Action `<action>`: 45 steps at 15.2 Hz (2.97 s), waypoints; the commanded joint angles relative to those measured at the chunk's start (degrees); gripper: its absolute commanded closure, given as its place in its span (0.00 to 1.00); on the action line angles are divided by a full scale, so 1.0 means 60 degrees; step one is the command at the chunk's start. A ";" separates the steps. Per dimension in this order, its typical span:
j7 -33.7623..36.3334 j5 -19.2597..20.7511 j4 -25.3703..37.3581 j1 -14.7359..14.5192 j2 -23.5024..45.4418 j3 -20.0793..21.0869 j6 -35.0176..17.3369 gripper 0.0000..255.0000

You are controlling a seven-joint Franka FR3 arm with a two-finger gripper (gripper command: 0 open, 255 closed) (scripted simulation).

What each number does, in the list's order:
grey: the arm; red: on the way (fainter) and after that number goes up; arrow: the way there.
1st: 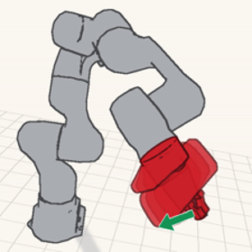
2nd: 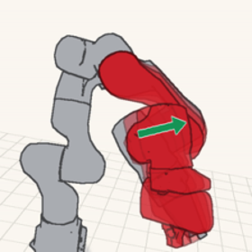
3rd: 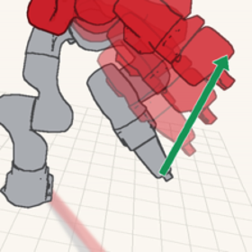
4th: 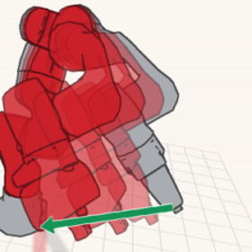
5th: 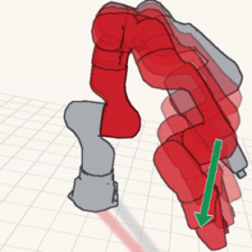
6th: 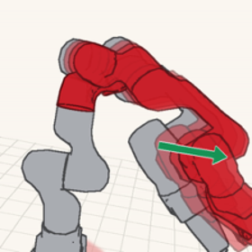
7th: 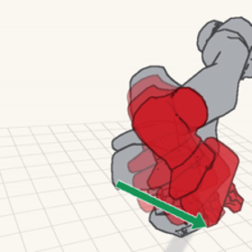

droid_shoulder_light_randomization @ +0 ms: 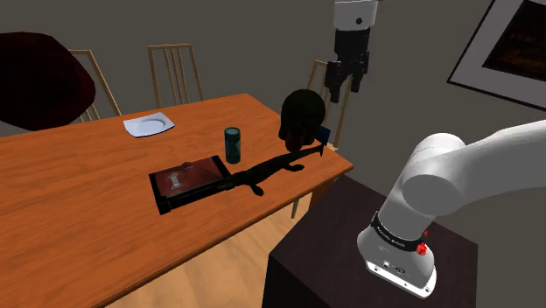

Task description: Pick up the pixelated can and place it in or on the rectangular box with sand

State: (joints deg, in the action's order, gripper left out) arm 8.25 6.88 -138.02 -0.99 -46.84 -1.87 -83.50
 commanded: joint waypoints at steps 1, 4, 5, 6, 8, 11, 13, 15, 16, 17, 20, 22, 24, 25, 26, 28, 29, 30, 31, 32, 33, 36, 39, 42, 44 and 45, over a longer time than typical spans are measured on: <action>0.0000 0.0000 0.0000 0.0000 0.0000 0.0000 0.0000 0.00; 0.0132 -0.0096 0.0068 -0.0061 0.0949 0.0013 -0.0875 0.00; 0.0172 -0.0126 0.0118 -0.0081 0.1280 0.0017 -0.1155 0.00; 0.0209 -0.0156 0.0181 -0.0101 0.1617 0.0022 -0.1428 0.00; 0.0277 -0.0215 0.0347 -0.0139 0.2306 0.0032 -0.1949 0.00; 0.0362 -0.0299 0.0695 -0.0195 0.3371 0.0048 -0.2665 0.00; 0.0409 -0.0355 0.0991 -0.0230 0.4094 0.0060 -0.3094 0.00; 0.0449 -0.0411 0.1336 -0.0264 0.4824 0.0072 -0.3479 0.00; 0.0466 -0.0439 0.1527 -0.0279 0.5191 0.0080 -0.3655 0.00; 0.0482 -0.0467 0.1731 -0.0293 0.5559 0.0087 -0.3820 0.00; 0.0521 -0.0550 0.2414 -0.0332 0.6664 0.0114 -0.4246 0.00; 0.0541 -0.0605 0.2930 -0.0354 0.7403 0.0134 -0.4471 0.00; 0.0557 -0.0658 0.3496 -0.0375 0.8143 0.0155 -0.4648 0.00; 0.0564 -0.0683 0.3797 -0.0384 0.8514 0.0166 -0.4719 0.00; 0.0571 -0.0709 0.4112 -0.0394 0.8886 0.0176 -0.4778 0.00; 0.0583 -0.0757 0.4783 -0.0412 0.9634 0.0198 -0.4858 0.00; 0.0588 -0.0780 0.5140 -0.0421 1.0011 0.0209 -0.4880 0.00; 0.0593 -0.0802 0.5513 -0.0428 1.0391 0.0221 -0.4889 0.00; 0.0598 -0.0824 0.5901 -0.0436 1.0773 0.0233 -0.4885 0.00; 0.0603 -0.0844 0.6308 -0.0444 1.1160 0.0245 -0.4867 0.00; 0.0608 -0.0864 0.6733 -0.0451 1.1552 0.0256 -0.4836 0.00; 0.0619 -0.0909 0.7894 -0.0470 1.2564 0.0287 -0.4691 0.00; 0.0622 -0.0906 0.7643 -0.0465 1.2658 0.0284 -0.5037 0.00; 0.0624 -0.0902 0.7415 -0.0461 1.2769 0.0282 -0.5375 0.00; 0.0626 -0.0901 0.7301 -0.0458 1.2830 0.0281 -0.5551 0.00; 0.0626 -0.0901 0.7303 -0.0458 1.2832 0.0281 -0.5551 0.00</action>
State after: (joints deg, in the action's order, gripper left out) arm 11.99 1.47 -94.03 -3.73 29.99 -0.18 -116.43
